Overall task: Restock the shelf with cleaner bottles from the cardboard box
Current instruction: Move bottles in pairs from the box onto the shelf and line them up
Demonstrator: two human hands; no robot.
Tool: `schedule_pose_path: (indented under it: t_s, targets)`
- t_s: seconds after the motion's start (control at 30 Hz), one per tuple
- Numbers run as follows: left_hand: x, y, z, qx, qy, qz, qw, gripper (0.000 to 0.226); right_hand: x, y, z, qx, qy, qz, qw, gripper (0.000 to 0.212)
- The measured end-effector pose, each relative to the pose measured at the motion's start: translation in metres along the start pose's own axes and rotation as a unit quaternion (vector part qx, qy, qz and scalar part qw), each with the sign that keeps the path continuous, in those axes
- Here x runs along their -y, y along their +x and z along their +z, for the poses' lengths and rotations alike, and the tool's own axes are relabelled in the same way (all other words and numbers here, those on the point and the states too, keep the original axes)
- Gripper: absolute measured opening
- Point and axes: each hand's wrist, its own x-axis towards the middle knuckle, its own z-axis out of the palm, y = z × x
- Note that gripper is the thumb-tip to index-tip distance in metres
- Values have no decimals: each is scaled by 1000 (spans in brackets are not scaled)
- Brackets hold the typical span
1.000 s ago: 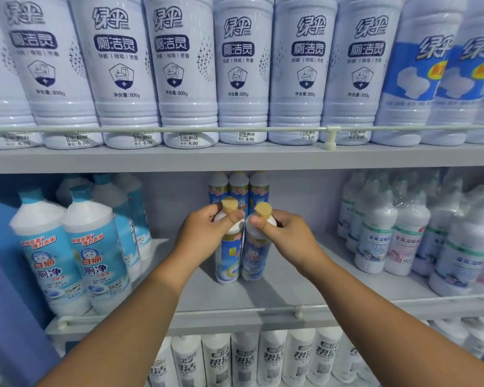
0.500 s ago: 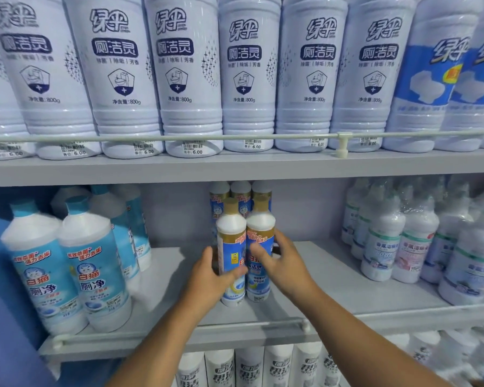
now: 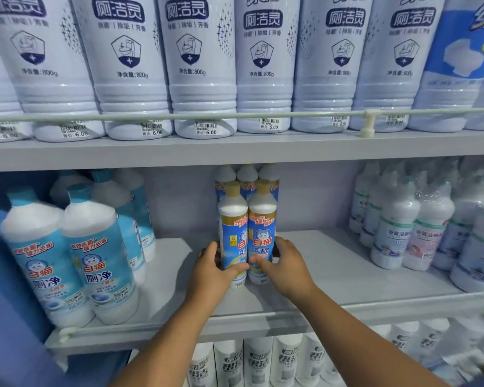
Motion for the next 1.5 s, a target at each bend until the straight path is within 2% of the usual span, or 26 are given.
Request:
schedule_pose_path:
  t_s: [0.2, 0.3, 0.37, 0.53, 0.67, 0.9, 1.1, 1.5]
  targets:
    - [-2, 8, -1, 0, 8, 6, 1000, 48, 0, 4, 3, 15, 40, -7, 999, 45]
    - [1, 15, -2, -3, 6, -17, 1000, 44, 1, 3, 6, 36, 63, -3, 997, 46]
    - [5, 16, -2, -2, 17, -15, 1000, 39, -3, 1, 13, 34, 52, 1, 998, 49]
    - [2, 16, 3, -32, 97, 11, 995, 49, -12, 9, 26, -4, -1, 26, 1000, 49]
    - [-5, 23, 3, -5, 72, -4, 997, 39, -13, 22, 32, -19, -5, 34, 999, 47]
    - [-5, 41, 6, -2, 46, -22, 999, 34, -10, 41, 42, -41, -36, 49, 997, 45]
    - [0, 56, 11, -21, 38, -25, 999, 32, -12, 59, 43, -38, -70, 51, 996, 44]
    - [11, 74, 12, -38, 20, 3, 999, 31, -15, 79, 51, -30, -67, 45, 996, 41]
